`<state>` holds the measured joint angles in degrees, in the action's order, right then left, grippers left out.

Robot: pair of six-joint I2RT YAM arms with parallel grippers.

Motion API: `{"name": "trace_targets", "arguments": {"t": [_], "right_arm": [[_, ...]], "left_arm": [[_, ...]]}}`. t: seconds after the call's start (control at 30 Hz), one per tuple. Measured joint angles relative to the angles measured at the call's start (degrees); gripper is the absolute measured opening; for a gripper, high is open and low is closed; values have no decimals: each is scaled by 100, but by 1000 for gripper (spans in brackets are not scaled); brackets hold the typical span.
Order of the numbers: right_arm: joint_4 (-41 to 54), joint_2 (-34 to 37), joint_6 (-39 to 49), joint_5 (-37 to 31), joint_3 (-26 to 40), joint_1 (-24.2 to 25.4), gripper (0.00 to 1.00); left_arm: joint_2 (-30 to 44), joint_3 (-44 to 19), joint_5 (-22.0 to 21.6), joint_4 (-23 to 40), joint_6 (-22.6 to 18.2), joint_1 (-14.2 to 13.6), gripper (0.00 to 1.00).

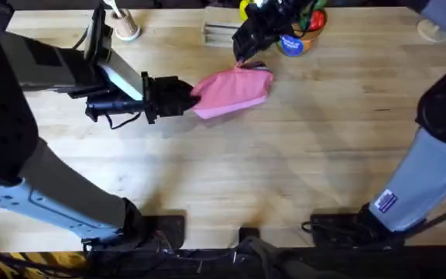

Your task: Unzip the bag, pick up the pens from the table one at a time and place them inside, then zip the bag closed.

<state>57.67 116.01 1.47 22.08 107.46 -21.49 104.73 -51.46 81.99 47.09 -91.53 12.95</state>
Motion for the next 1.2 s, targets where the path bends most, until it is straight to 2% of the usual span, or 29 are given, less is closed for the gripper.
{"name": "trace_targets", "arguments": {"t": [0.27,0.6,0.8,0.93,1.0,1.1,1.13,1.2], "right_arm": [[-733,0,-1146,-864,-763,755,34],[-2132,-5,-2893,-561,-2227,1108,34],[-2365,-167,-3174,-550,-2401,1143,61],[-2534,-412,-3145,-806,-2439,1223,243],[-2653,-553,-3094,-1154,-2439,1392,471],[-2618,-881,-2952,-1499,-2439,1633,901],[-2600,-1028,-2867,-1579,-2439,1669,973],[-2547,-1348,-2725,-1666,-2439,1668,994]], "left_arm": [[2,0,-144,4,0,0,42],[0,0,-210,-2,-2,-68,41],[0,0,-246,0,-2,-81,41],[0,0,-286,15,-2,-74,41],[1,12,-388,44,-4,-19,41],[21,15,-443,47,-2,37,41],[25,15,-457,44,-2,45,41],[28,15,-484,46,-4,44,41]]}}
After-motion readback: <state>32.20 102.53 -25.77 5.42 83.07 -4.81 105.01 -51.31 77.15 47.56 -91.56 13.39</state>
